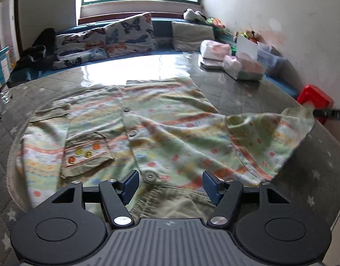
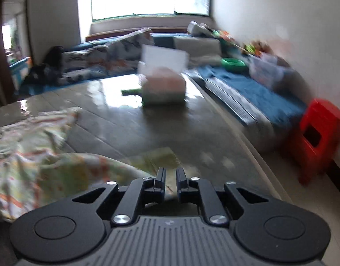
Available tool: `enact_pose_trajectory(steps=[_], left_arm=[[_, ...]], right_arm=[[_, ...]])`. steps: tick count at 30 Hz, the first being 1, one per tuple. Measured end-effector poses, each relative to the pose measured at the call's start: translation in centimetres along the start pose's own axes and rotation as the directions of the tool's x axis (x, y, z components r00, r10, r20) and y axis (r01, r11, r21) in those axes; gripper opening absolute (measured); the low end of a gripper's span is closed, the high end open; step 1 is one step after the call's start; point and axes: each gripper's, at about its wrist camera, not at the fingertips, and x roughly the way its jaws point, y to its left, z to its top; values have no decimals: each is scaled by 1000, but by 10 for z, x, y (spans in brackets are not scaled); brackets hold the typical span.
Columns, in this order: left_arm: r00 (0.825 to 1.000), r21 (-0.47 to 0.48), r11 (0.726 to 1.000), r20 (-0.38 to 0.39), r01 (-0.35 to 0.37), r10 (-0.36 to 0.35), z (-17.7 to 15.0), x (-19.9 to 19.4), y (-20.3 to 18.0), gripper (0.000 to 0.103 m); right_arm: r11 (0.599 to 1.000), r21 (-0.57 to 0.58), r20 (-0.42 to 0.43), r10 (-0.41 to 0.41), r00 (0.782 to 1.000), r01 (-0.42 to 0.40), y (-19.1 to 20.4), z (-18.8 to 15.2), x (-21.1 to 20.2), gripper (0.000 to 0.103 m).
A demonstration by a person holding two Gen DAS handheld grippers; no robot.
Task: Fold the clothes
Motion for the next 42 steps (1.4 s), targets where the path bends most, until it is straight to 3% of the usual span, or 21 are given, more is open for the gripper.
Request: enact_pose_trajectory(steps=[2, 6, 13, 17, 22, 26, 31, 37, 39, 42], left_arm=[[1000, 15, 1000, -2, 6, -6, 2, 2, -4, 67], [1000, 49, 998, 0, 24, -24, 9, 8, -16, 67], [996, 107, 991, -21, 83, -81, 15, 26, -41, 65], [992, 139, 982, -48, 125, -119, 13, 36, -54, 61], [986, 190, 968, -73, 163, -151, 6, 46, -67, 54], [984, 206, 962, -69, 177, -167, 4, 46, -67, 53], [983, 183, 966, -62, 181, -173, 3, 41, -63, 55], [986, 156, 973, -38, 169, -165, 5, 31, -53, 57], [989, 139, 979, -25, 148, -146, 7, 29, -47, 58], [994, 108, 989, -2, 105, -105, 12, 27, -33, 61]], right_arm=[[1000, 16, -1, -13, 1000, 13, -6, -6, -1, 11], [1000, 10, 19, 22, 1000, -22, 0, -2, 1, 27], [993, -10, -39, 119, 992, -119, 26, 10, 44, 30], [993, -2, -84, 114, 990, -115, 27, 11, 73, 32], [992, 47, -76, 117, 990, -114, 19, 21, 89, 34], [998, 3, -67, 67, 996, -67, 19, 25, 100, 34], [999, -31, -59, 39, 998, -40, 25, 24, 98, 38], [994, -50, -33, 92, 995, -94, 38, 24, 78, 48], [992, -69, -44, 107, 993, -110, 45, 21, 77, 55], [994, -59, -80, 88, 993, -93, 48, 17, 86, 56]])
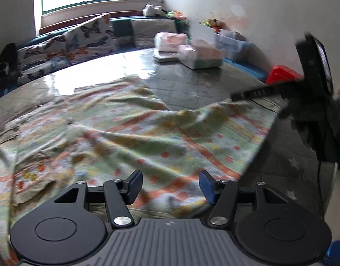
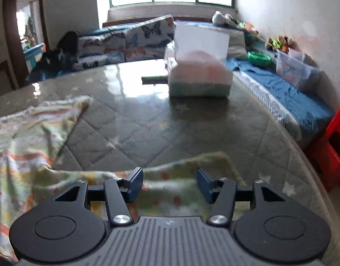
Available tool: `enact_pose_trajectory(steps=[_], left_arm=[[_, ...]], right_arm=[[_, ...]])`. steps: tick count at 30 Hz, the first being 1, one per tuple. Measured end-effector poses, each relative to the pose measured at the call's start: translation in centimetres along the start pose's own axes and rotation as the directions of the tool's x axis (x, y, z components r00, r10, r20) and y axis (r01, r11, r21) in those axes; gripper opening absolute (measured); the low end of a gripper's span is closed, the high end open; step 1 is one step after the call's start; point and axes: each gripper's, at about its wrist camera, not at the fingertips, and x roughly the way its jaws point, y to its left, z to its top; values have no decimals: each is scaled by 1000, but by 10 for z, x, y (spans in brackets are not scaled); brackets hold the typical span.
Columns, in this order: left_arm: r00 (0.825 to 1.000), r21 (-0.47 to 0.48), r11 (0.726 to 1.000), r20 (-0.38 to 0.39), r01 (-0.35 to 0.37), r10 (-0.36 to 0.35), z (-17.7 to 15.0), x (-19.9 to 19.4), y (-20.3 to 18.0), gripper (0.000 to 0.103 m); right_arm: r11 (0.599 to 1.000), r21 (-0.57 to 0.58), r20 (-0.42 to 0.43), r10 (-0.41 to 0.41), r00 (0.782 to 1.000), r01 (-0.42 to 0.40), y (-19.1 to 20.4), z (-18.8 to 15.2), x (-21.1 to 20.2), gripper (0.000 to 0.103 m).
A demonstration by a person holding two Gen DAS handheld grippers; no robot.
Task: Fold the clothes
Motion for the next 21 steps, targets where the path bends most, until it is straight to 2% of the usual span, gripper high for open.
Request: enact_pose_trajectory(steps=[5, 7, 11, 12, 14, 17, 21], left_arm=[[990, -72, 988, 31, -136, 138, 10, -7, 43, 68], [975, -109, 971, 38, -212, 217, 17, -6, 68, 68], [936, -200, 918, 12, -344, 353, 31, 4, 120, 66], [928, -211, 907, 0, -363, 372, 34, 8, 131, 65], [913, -230, 887, -24, -401, 407, 40, 17, 153, 56], [898, -236, 868, -43, -436, 439, 45, 31, 174, 51], [886, -225, 858, -62, -461, 460, 49, 51, 188, 46]], right_arm=[[1000, -1, 26, 24, 999, -24, 7, 3, -11, 59], [999, -21, 41, 50, 998, -49, 16, 5, -18, 61], [992, -64, 62, 114, 992, -110, 38, 6, -29, 61], [989, -75, 65, 133, 989, -128, 43, 6, -31, 61], [979, -105, 63, 179, 982, -172, 58, 4, -34, 62], [963, -148, 49, 236, 971, -226, 76, 2, -37, 62], [945, -183, 23, 279, 960, -270, 96, -2, -37, 62]])
